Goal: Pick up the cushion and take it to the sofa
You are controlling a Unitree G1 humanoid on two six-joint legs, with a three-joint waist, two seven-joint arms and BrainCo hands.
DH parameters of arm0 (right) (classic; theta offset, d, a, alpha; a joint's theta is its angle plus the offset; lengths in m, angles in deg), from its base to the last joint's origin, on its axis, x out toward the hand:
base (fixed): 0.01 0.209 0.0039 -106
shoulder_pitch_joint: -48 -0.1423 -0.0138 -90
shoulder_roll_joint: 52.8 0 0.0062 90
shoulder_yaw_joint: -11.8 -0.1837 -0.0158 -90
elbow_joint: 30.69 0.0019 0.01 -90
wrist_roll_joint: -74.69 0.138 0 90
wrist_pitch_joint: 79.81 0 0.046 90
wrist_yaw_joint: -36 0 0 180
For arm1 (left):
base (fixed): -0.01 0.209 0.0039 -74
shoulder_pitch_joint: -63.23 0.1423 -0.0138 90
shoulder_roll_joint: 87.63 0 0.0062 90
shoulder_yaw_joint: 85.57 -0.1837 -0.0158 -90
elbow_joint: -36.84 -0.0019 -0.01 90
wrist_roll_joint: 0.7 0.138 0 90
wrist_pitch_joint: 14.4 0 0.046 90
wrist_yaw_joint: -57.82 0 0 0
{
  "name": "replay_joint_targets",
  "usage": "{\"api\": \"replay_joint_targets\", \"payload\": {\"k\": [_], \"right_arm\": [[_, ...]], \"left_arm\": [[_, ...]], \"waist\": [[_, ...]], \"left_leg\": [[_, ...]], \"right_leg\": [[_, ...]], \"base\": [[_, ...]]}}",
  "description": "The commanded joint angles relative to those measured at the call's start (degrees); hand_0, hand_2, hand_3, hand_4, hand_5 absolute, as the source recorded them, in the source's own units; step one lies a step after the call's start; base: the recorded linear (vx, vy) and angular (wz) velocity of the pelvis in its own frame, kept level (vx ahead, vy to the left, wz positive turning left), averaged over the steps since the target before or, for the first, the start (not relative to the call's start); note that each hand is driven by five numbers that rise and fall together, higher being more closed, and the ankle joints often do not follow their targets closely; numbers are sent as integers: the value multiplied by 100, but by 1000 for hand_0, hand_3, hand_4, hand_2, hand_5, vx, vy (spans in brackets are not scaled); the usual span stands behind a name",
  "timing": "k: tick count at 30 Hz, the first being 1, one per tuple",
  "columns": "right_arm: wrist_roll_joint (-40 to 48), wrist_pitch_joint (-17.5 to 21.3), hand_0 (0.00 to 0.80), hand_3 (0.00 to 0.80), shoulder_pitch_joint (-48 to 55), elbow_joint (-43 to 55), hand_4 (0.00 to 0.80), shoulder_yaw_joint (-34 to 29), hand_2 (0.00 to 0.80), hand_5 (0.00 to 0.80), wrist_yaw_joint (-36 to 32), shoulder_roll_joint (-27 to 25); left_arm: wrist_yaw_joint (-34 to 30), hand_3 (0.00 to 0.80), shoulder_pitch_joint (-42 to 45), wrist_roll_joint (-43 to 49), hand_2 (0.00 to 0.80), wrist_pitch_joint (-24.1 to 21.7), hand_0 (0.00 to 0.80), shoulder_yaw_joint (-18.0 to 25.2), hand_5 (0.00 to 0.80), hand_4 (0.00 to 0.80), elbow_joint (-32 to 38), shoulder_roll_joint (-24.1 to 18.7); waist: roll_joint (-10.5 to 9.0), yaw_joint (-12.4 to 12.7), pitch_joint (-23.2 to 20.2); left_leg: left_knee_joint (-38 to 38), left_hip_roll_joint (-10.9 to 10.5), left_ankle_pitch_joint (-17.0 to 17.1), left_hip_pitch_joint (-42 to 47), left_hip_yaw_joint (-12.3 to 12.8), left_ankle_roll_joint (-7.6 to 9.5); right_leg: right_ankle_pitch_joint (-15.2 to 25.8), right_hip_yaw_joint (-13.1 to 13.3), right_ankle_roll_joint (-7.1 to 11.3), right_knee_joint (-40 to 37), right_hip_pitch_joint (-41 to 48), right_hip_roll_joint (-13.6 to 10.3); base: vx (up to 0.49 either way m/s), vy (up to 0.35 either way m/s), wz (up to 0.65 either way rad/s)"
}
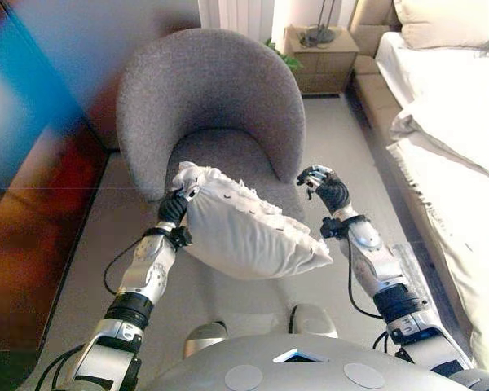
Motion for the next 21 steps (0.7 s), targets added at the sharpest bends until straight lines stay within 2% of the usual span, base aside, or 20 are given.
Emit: {"api": "replay_joint_targets", "payload": {"k": [1,5,12,18,21], "right_arm": [[-869,108,0,0,-219,-59,0,28,0,0,401,-221],[-1324,-240,0,0,-393,-167,0,173,0,0,638,-336],[-2015,-1136,0,0,-716,-320,0,547,0,0,1142,-279],[-2145,-1866,0,0,-941,-454,0,814,0,0,1073,-110],[-2060,-2103,0,0,-1065,-567,0,940,0,0,1017,-7]], "left_arm": [[-116,800,-932,111,800,-468,800,85,800,800,546,174],[-46,800,-981,350,800,-317,800,45,800,800,711,102],[140,800,-1129,712,800,74,800,-57,800,800,1027,-13],[108,800,-1182,780,800,344,800,-82,800,800,1280,-27],[109,800,-1254,867,800,419,800,-140,800,800,1411,-26]], "waist": [[158,97,-79],[150,155,-85],[214,230,-78],[227,318,-109],[227,365,-108]], "left_leg": [[131,-449,-34,-130,84,355],[148,-460,-49,-181,63,369],[144,-461,-68,-182,-6,373],[124,-464,-63,-180,-88,354],[122,-468,-65,-194,-127,360]], "right_leg": [[527,84,10,666,278,145],[538,112,47,567,326,112],[450,99,32,629,257,132],[364,50,23,546,308,142],[312,3,14,531,322,141]], "base": [[0,0,0],[-9,-5,-3],[-11,-1,0],[-11,-9,6],[-13,-14,2]]}}
